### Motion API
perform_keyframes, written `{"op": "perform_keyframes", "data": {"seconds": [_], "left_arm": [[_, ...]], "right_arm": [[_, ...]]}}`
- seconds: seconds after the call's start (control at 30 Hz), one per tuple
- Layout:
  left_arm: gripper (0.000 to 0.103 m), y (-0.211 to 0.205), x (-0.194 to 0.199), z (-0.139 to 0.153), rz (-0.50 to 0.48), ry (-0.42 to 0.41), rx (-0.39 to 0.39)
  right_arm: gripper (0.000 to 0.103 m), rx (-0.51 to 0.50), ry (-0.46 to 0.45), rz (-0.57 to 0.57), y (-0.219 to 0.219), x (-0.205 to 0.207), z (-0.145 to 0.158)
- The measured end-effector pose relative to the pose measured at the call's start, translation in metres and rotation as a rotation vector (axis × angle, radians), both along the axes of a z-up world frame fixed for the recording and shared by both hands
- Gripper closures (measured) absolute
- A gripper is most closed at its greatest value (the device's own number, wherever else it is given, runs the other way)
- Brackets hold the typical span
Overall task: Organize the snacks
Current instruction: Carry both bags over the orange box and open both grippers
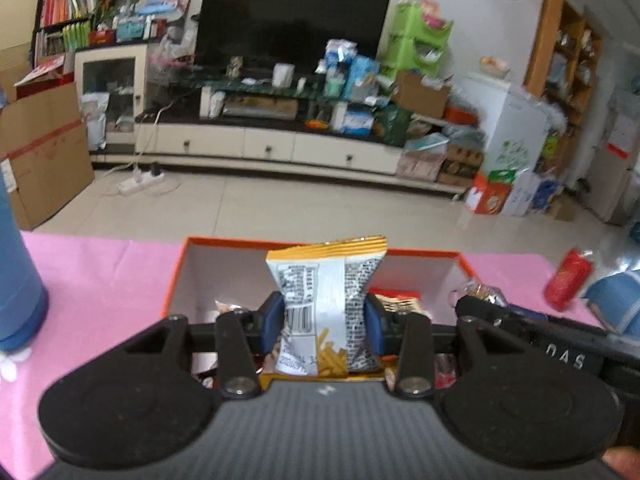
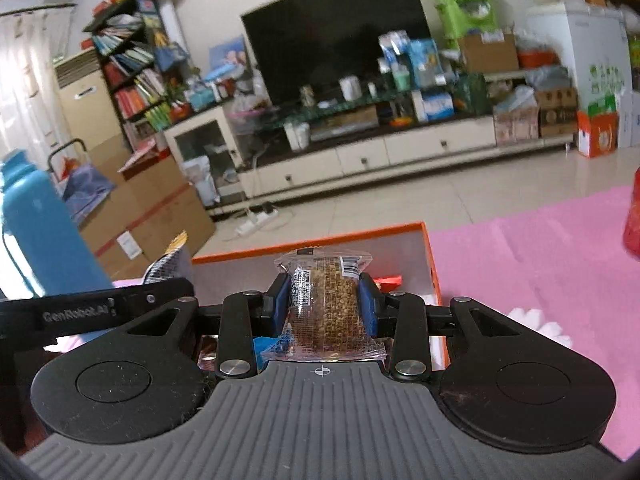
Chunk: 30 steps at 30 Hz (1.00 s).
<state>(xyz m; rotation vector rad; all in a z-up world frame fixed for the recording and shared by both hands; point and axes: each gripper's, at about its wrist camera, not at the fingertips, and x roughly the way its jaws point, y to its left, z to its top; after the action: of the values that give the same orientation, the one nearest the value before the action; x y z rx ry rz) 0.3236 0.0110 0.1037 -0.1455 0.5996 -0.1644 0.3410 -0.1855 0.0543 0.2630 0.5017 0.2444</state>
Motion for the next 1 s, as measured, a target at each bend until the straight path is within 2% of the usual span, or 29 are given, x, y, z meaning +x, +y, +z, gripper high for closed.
{"op": "perform_keyframes", "data": {"seconds": [0.17,0.3,0.4,0.43,0.47,0.53,0.57,0.6,0.67,0.73,0.87,1.0], "left_arm": [[0.063,-0.005,0.024,-0.029,0.016,0.065,0.011],[0.063,0.000,0.030,-0.042,0.032,0.095,0.012],[0.060,0.003,0.030,-0.048,0.037,0.097,0.022],[0.054,0.003,0.029,-0.048,0.042,0.091,0.033],[0.046,0.002,0.026,-0.048,0.048,0.084,0.047],[0.045,0.000,0.021,-0.043,0.059,0.052,0.072],[0.045,0.000,0.020,-0.040,0.059,0.041,0.076],[0.044,0.000,0.019,-0.038,0.059,0.034,0.072],[0.043,0.000,0.016,-0.032,0.053,0.019,0.060],[0.043,-0.002,0.013,-0.027,0.042,0.006,0.061],[0.042,-0.008,0.000,-0.015,0.009,-0.018,0.090],[0.040,0.000,-0.038,-0.005,0.000,-0.036,0.057]], "right_arm": [[0.088,-0.009,0.074,-0.025,0.007,0.041,-0.032],[0.088,-0.131,0.037,-0.040,0.023,0.045,-0.037],[0.086,-0.183,0.022,-0.028,0.031,0.046,-0.038],[0.084,-0.205,0.024,-0.019,0.034,0.048,-0.039],[0.078,-0.211,0.030,-0.009,0.037,0.049,-0.041],[0.072,-0.187,0.019,-0.007,0.038,0.045,-0.038],[0.065,-0.185,0.003,-0.015,0.038,0.043,-0.034],[0.062,-0.189,-0.016,-0.020,0.037,0.040,-0.030],[0.047,-0.191,-0.051,-0.035,0.034,0.033,-0.022],[0.041,-0.181,-0.073,-0.049,0.029,0.027,-0.015],[0.040,-0.143,-0.088,-0.050,0.014,0.014,-0.003],[0.035,-0.120,-0.109,-0.038,-0.004,-0.014,0.008]]}}
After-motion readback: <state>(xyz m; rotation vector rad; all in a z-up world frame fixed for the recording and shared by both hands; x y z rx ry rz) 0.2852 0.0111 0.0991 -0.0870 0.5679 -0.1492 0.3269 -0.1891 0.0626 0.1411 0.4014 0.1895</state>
